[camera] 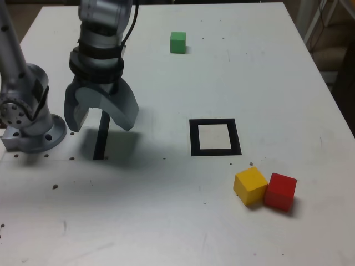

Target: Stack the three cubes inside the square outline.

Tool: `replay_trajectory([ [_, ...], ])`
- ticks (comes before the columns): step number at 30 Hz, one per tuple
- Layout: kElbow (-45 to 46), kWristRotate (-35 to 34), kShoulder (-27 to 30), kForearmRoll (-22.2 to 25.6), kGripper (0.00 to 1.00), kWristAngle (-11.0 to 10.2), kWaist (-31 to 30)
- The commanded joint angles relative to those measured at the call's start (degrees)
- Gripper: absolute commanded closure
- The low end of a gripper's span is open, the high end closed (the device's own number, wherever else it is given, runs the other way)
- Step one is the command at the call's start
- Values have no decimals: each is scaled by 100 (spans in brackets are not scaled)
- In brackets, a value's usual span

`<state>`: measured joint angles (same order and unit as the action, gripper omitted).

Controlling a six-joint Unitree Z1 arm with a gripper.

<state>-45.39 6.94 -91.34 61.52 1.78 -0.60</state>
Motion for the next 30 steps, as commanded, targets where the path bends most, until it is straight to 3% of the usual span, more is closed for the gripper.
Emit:
replay_trajectory([
  [1, -8, 9, -11, 0, 1, -2, 7],
  [19, -123, 10, -30, 23, 1, -31, -18],
  [30, -782, 9, -319, 286, 1, -18, -528],
])
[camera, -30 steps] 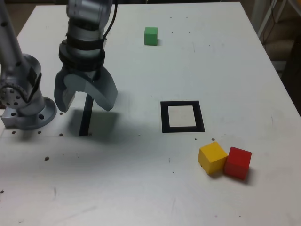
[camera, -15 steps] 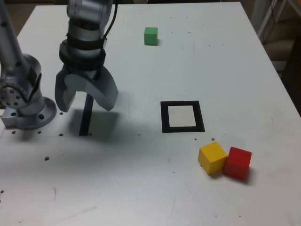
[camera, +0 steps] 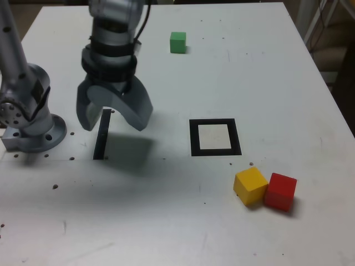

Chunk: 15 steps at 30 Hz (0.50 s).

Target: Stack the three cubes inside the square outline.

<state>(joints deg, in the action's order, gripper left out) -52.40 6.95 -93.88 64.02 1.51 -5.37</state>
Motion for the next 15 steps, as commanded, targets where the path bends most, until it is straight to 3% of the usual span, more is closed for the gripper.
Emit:
replay_trajectory([
  [1, -148, 8, -100, 66, 1, 11, -96],
  [10, -922, 8, -481, 473, 1, -30, -572],
  [15, -1413, 12, -698, 701, 1, -168, -834],
])
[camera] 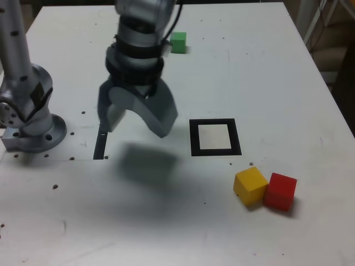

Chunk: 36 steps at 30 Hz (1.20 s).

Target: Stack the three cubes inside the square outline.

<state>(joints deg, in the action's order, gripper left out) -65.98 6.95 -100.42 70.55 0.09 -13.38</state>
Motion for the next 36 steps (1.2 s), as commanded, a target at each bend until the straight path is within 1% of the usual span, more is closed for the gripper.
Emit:
replay_trajectory([
  [1, -153, 13, -85, 89, 1, -67, -87],
  [5, -576, 23, -263, 263, 1, -277, -326],
  [9, -947, 50, -455, 407, 1, -408, -509],
  [19, -1873, 194, -1001, 639, 1, -559, -822],
  [27, -2575, 325, -1358, 801, 1, -737, -1031],
  [32, -3070, 430, -1603, 1024, 1, -804, -1104],
  [36, -3651, 619, -1862, 1313, 1, -869, -1123],
])
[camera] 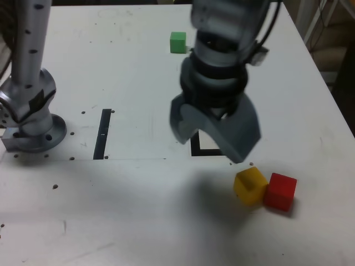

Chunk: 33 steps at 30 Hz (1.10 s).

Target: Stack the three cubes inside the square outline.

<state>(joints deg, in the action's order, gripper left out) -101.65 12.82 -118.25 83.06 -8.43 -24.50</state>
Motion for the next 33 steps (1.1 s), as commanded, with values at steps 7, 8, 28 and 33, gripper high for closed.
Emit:
replay_trajectory([
  [7, -1016, 397, -595, 392, 1, -79, -10],
  [8, -1112, 448, -657, 404, 1, -91, -9],
  [28, -2210, 1582, -1191, 353, 0, -607, 95],
  [33, -2299, 2066, -1213, 263, 0, -1002, 94],
])
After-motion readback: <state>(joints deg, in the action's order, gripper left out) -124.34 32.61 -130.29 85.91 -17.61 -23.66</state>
